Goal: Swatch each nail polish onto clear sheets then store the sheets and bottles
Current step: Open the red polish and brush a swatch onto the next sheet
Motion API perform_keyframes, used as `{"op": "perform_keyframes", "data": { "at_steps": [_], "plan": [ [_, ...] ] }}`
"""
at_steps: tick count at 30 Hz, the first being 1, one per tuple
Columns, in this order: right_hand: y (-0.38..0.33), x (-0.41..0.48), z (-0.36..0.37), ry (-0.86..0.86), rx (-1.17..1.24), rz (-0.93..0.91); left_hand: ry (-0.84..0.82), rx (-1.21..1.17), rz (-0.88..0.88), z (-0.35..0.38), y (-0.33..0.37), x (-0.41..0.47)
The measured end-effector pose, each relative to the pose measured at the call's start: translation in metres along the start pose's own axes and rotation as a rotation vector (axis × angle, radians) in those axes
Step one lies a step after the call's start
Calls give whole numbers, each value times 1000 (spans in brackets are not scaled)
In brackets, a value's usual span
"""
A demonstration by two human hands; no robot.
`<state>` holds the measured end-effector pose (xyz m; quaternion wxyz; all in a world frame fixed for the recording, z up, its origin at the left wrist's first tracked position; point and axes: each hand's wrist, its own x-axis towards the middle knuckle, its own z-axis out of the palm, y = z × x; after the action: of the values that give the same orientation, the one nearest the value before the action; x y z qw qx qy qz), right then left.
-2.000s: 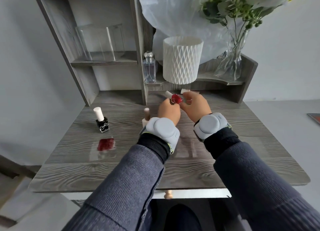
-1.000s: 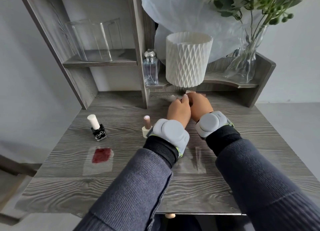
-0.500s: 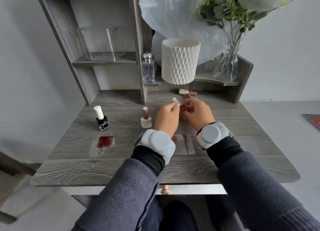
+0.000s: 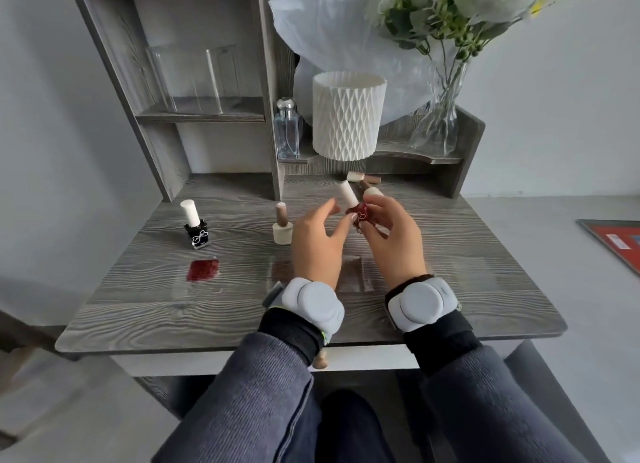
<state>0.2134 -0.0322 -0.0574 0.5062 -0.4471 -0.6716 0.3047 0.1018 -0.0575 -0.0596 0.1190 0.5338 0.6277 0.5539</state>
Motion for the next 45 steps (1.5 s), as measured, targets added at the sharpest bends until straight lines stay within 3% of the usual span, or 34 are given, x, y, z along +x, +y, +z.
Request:
{"op": "perform_keyframes", "data": {
  "at_steps": [13,20,26,36,45],
  "plan": [
    [-2,-5,1,2,135,-46,-53,-78,-12,0,-8,-1],
    [-4,-4,0,23,34,3,-21,-92,29,-2,-4,-3],
    [-7,-8,1,126,-166,-103,12,-62,20,1,-12,0],
    [-1,-5,2,188,-178,-57,-10,88,98,3,-8,-2],
    [2,-3,4,126,-147,-77,-15,142,116,-1,-5,-4]
  ]
}}
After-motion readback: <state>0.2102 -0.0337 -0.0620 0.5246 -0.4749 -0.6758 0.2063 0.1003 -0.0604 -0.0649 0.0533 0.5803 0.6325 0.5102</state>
